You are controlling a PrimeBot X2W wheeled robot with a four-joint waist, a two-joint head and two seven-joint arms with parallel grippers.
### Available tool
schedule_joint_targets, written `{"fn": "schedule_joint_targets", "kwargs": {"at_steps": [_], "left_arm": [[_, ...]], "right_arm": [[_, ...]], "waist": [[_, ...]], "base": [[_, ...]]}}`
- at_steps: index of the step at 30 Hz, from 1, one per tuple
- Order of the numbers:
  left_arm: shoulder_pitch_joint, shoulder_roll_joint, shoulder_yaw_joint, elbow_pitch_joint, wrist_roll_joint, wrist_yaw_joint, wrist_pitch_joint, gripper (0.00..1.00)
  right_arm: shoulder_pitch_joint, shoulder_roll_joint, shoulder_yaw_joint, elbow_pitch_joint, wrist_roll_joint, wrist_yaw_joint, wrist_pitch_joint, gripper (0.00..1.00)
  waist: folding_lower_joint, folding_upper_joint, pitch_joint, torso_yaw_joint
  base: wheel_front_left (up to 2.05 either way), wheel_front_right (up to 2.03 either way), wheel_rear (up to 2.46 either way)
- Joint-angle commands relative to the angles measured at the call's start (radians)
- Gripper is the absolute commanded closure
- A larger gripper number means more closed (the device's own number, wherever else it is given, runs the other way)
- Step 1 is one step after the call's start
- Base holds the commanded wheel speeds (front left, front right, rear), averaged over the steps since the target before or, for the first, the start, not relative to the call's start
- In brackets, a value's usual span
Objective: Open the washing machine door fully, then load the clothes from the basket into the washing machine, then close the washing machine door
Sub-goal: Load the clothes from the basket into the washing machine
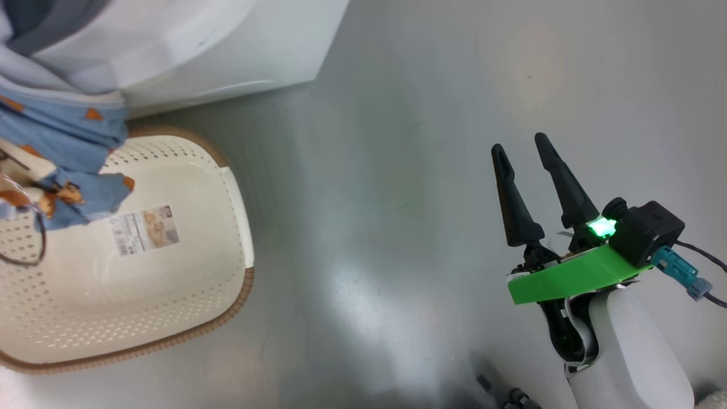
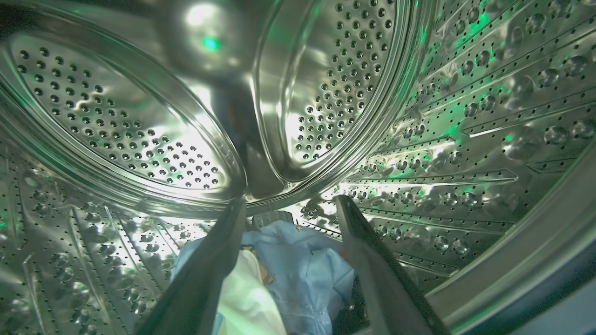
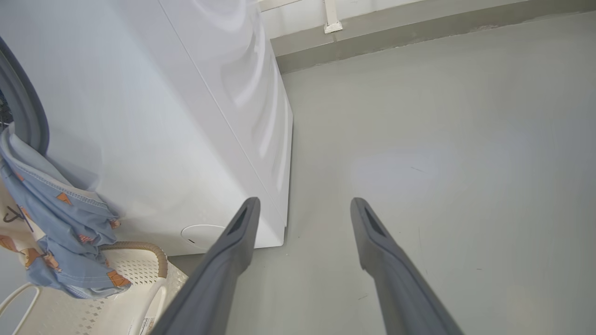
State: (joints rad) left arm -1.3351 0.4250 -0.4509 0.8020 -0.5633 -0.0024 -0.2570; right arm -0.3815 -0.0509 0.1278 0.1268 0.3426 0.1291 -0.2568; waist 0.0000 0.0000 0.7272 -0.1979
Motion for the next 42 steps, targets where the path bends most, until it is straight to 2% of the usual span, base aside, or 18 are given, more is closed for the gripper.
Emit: {"fn": "schedule_joint_targets", "kwargs": {"at_steps": [1,20,35,42], "left_arm": [[0.021,0.038,0.029,-0.033,0.006,0.012,-0.005,0.0],[0.312,-0.029,0.142,-0.241,0.07,0.035,-0.005,0.0],[0.623,-0.078,0.289,-0.522,0.147,0.063,-0.005,0.0],[0.745,-0.11,0.357,-0.605,0.18,0.07,-0.005,0.0]], "right_arm": [[0.042,0.001,0.015,-0.015,-0.014,0.002,-0.005,0.0],[0.088,0.001,-0.019,0.006,-0.055,0.002,-0.005,0.0],[0.108,0.001,-0.026,0.005,-0.064,0.002,-0.005,0.0],[0.111,0.001,-0.026,0.006,-0.066,0.002,-0.005,0.0]], "waist": [[0.0,0.0,-0.022,0.018],[0.0,0.0,-0.154,0.093],[0.0,0.0,-0.186,0.113],[0.0,0.0,-0.188,0.119]], "base": [[0.0,0.0,0.0],[0.0,0.0,0.0],[0.0,0.0,0.0],[0.0,0.0,0.0]]}}
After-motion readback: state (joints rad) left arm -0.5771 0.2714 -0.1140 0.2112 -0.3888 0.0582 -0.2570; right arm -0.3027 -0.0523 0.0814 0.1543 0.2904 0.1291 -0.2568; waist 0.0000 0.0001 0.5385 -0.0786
